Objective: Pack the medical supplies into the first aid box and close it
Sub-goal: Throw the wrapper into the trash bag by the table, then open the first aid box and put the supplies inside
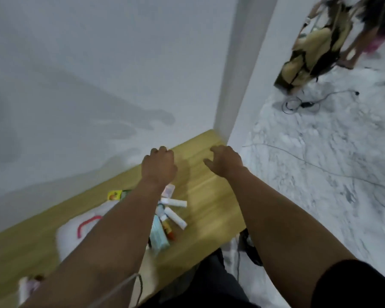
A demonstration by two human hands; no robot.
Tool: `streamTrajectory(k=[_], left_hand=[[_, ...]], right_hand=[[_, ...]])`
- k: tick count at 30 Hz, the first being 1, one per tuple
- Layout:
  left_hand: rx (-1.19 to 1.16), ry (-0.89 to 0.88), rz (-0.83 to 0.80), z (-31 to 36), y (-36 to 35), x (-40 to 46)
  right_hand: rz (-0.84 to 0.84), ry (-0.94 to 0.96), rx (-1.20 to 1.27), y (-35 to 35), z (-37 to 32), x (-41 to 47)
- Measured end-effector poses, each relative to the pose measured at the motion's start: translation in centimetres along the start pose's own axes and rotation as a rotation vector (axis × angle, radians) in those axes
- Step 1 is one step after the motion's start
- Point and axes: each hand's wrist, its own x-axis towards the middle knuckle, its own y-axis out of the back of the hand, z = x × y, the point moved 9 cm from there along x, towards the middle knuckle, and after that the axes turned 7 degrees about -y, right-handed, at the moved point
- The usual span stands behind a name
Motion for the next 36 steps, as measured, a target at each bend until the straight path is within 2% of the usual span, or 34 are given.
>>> streamTrajectory(k=[8,15,21,26,30,36], left_hand=[[0.034,0.306,0.173,-17.2,-1.2,-9.4],[0.067,0.430,0.350,-24.5,-5.5,-12.7],[0.186,0.445,0.608,-22.5,-5.8,-19.2],[0.123,0.497,0.605,-19.1,-7.7,-27.3],[0.053,0.558,0.680,-17.3,-8.1,-32.8],[-0.005,0.538,0.698,-14.5,-8.3,-37.4]], right_hand=[[0.121,0.391,-0.071,-3.5,-21.6,-0.4],[0.275,0.596,0.022,-10.0,-29.2,-1.2],[0.433,0.684,0.058,-11.7,-28.8,-5.4],[0.426,0.684,0.017,-13.2,-24.8,-12.7],[0.462,0.678,0.061,-13.0,-21.7,-17.0],[0.458,0.731,0.112,-13.8,-21.0,-22.0]])
